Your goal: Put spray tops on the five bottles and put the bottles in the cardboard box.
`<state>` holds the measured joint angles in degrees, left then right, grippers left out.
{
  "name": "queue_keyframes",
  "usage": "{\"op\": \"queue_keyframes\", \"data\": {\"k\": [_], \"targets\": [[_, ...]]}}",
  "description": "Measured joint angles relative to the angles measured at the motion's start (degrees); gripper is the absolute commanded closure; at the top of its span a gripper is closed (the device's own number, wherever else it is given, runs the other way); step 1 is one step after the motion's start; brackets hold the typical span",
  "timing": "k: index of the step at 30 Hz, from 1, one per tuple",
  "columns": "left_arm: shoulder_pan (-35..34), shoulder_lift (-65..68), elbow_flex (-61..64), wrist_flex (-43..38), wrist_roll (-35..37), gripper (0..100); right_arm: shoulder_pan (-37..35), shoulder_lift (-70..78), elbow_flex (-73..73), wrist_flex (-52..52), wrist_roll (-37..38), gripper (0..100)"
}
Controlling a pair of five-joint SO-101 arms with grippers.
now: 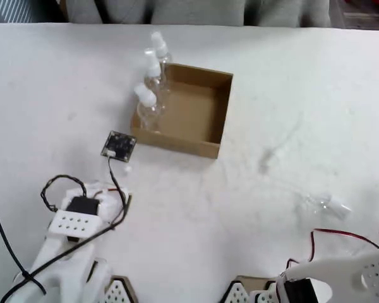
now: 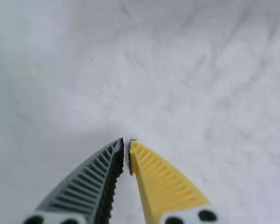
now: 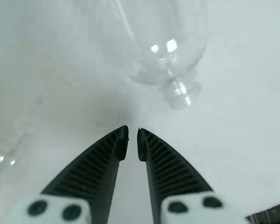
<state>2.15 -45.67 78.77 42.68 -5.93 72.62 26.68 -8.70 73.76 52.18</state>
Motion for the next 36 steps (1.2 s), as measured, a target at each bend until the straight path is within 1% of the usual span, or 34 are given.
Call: {"op": "queue_keyframes", "data": {"k": [3,7,13,21,27,32,36], "targets": [[0.0,0.0,0.0,0.0,0.0,97,0.0,-0.44,2.99,-7.82,-2.55,98.2],[0.0,0.0,0.0,0.0,0.0,97,0.0,-0.44,3.43,-14.42,-5.1,98.2],[0.0,0.0,0.0,0.0,0.0,97,-0.09,0.79,3.52,-21.71,-5.54,98.2],[0.0,0.0,0.0,0.0,0.0,97,-0.09,1.93,3.08,-30.24,-10.11,98.2],[0.0,0.0,0.0,0.0,0.0,97,-1.49,9.58,-8.0,-30.77,-14.42,98.2],[0.0,0.0,0.0,0.0,0.0,97,-4.4,20.13,-21.1,-30.42,-15.56,98.2],[0.0,0.0,0.0,0.0,0.0,97,-5.63,25.32,-34.29,-22.07,-20.66,97.8]]}}
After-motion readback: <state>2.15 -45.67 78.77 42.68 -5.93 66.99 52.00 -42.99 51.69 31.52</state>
